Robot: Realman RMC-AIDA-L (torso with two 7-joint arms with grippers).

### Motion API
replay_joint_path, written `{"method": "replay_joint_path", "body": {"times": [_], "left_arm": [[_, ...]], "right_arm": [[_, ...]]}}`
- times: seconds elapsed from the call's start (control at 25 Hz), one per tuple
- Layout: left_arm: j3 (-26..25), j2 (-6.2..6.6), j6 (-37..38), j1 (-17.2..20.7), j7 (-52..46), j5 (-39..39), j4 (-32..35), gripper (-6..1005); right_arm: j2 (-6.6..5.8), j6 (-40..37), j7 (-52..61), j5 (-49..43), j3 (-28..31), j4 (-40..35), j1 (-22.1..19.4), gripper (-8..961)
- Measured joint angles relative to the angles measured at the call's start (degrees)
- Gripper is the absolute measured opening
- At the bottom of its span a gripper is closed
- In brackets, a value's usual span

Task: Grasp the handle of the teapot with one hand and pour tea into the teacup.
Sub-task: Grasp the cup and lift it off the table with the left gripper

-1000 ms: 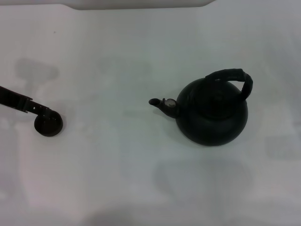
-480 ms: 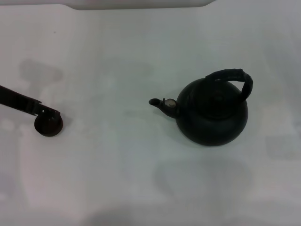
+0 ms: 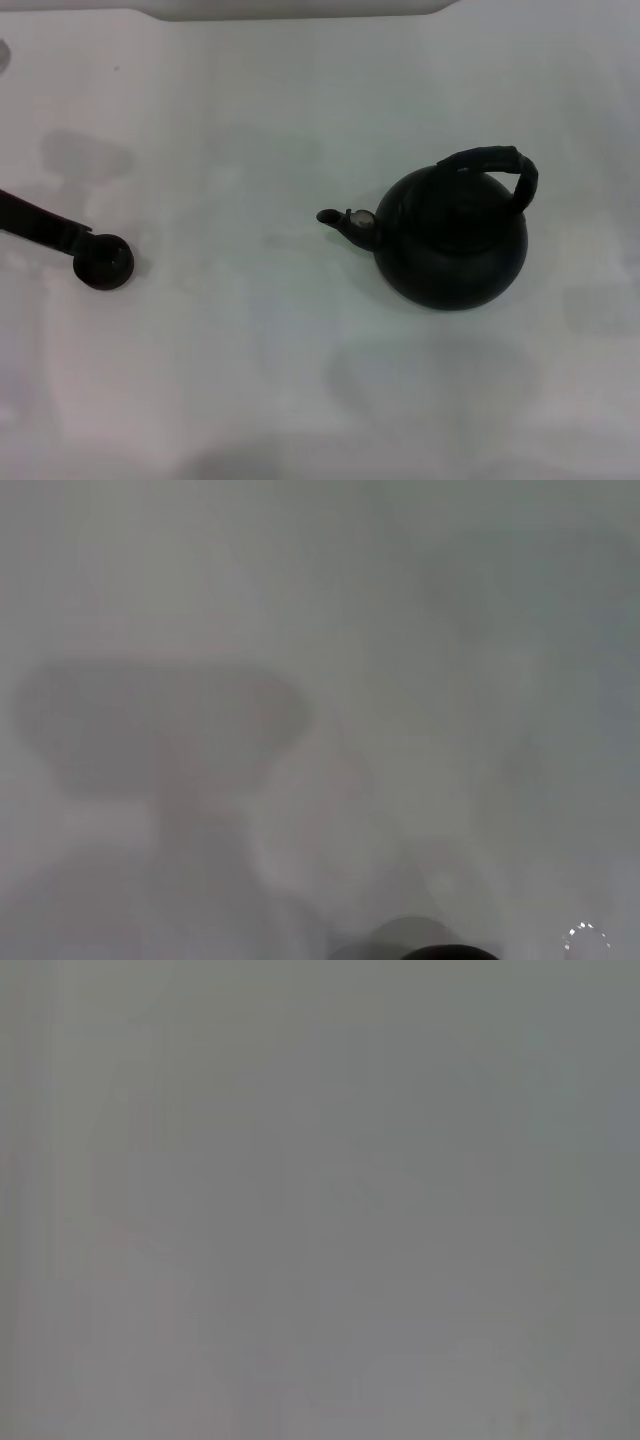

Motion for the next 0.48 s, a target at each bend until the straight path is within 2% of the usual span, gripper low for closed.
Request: {"method": "replay_joint_path", "body": {"times": [0.48], "left_arm": [[2.1, -0.05, 2.1, -2.1, -0.2, 0.8, -5.8, 865]], "right_arm": [[0.0, 0.1, 0.0, 0.1, 0.2, 0.2, -0.1, 863]]}}
